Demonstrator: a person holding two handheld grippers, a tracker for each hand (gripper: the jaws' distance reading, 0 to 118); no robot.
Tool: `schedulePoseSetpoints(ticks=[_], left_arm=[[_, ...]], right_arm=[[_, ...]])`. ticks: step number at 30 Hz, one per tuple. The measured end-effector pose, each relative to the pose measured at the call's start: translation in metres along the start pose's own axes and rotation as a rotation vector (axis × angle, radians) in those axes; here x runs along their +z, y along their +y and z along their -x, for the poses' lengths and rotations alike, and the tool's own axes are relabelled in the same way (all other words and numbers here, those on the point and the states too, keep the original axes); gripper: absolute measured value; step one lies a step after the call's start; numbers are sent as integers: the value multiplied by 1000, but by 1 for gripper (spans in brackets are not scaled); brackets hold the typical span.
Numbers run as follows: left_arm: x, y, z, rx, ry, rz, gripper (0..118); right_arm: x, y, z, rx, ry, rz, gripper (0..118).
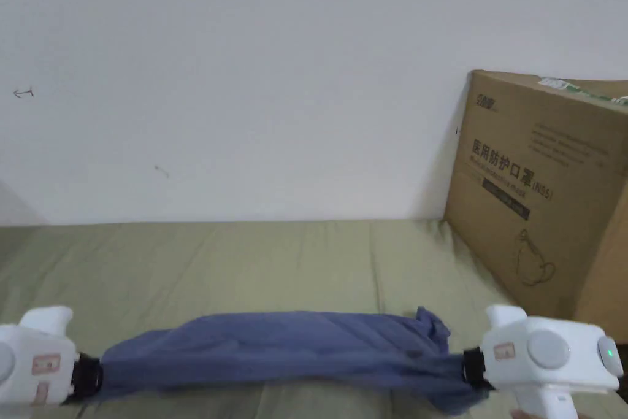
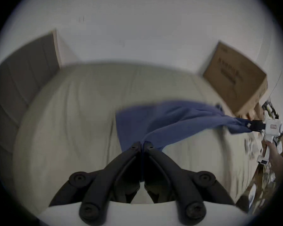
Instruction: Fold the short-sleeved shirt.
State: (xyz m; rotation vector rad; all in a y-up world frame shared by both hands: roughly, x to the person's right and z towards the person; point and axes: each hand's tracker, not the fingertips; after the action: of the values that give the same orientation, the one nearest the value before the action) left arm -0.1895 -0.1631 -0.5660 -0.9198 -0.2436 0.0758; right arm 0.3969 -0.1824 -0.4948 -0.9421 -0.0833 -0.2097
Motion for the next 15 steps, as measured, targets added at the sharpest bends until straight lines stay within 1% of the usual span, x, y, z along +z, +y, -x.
schedulePoseSetpoints(ticks=[2, 3, 4, 6, 7, 8, 10, 15], left_arm=[[-4, -60, 15, 39, 6, 130, 1], [-2, -82, 20, 58, 1, 175, 1], [2, -105, 25, 65, -37, 222, 1], [18, -139, 28, -2, -45, 261, 1], [28, -155, 28, -28, -52, 273, 1], [40, -168, 26, -47, -55, 282, 1], [61, -189, 26, -33, -63, 294, 1], [93, -221, 19, -74, -91, 356, 1]], right_arm=[[4, -61, -19, -25, 30, 90, 1], [8, -81, -26, -20, 37, 127, 2], [15, -104, -33, -6, 27, 161, 2], [39, -142, -41, -9, 63, 206, 2], [50, -156, -46, -6, 77, 225, 2], [62, -169, -50, -3, 67, 230, 2], [84, -191, -54, -1, 90, 263, 2], [113, -224, -59, 8, 84, 328, 2]])
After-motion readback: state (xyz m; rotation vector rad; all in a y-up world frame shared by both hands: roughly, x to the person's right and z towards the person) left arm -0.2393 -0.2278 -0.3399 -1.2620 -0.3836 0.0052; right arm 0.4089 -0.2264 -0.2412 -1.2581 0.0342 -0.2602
